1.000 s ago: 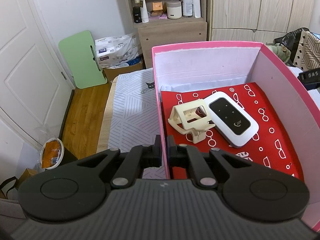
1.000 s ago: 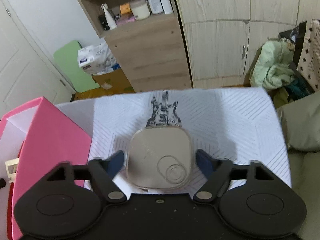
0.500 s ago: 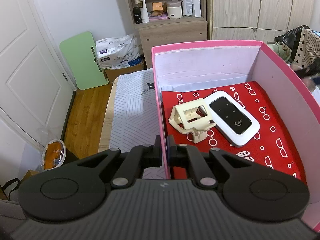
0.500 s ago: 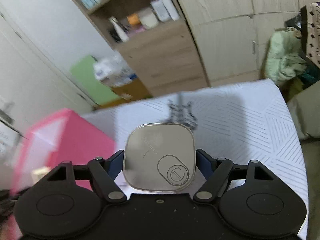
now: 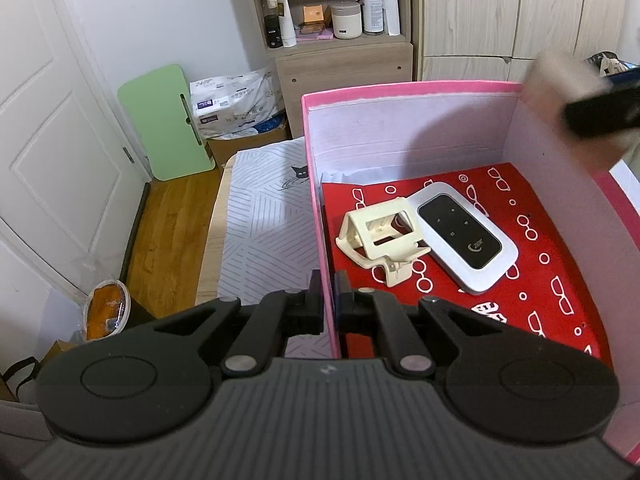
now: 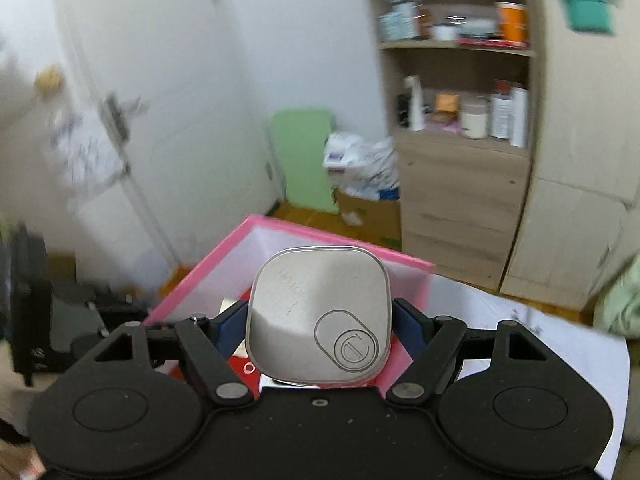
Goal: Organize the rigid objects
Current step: 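Carry the beige case into the box beside the router and release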
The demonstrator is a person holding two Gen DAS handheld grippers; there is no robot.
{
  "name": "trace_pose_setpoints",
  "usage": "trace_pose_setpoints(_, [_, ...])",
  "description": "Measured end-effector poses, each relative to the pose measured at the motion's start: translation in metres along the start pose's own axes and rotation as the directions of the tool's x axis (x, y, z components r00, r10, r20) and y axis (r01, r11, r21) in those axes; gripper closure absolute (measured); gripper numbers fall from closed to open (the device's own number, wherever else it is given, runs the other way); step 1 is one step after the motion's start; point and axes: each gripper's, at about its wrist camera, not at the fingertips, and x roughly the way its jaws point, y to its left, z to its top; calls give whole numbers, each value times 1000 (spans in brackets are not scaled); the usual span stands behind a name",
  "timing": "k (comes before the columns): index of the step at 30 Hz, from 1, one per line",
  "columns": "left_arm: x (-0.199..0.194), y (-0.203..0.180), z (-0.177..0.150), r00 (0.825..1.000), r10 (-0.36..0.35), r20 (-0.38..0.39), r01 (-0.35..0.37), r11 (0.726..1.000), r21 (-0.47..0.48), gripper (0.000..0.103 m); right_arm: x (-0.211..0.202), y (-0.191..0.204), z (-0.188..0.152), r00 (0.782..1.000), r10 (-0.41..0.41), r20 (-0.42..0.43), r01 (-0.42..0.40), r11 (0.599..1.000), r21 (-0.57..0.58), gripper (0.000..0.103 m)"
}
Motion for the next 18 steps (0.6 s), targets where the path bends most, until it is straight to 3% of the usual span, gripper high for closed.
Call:
trace_pose_setpoints(6, [0, 4, -1, 1000, -14, 4, 14, 1000, -16, 98, 46, 2, 17, 985, -112, -130, 96, 987, -125, 23])
trace_pose_setpoints(13, [-1, 5, -2, 1000, -23, 8, 23, 1000, -19, 98, 73, 5, 22, 966, -153, -206, 103, 966, -235, 23])
trace_pose_setpoints(18, [-1, 5, -1, 1000, -22, 8, 23, 999, -23, 98, 87, 10, 21, 939, -224, -261, 126, 930, -345, 23])
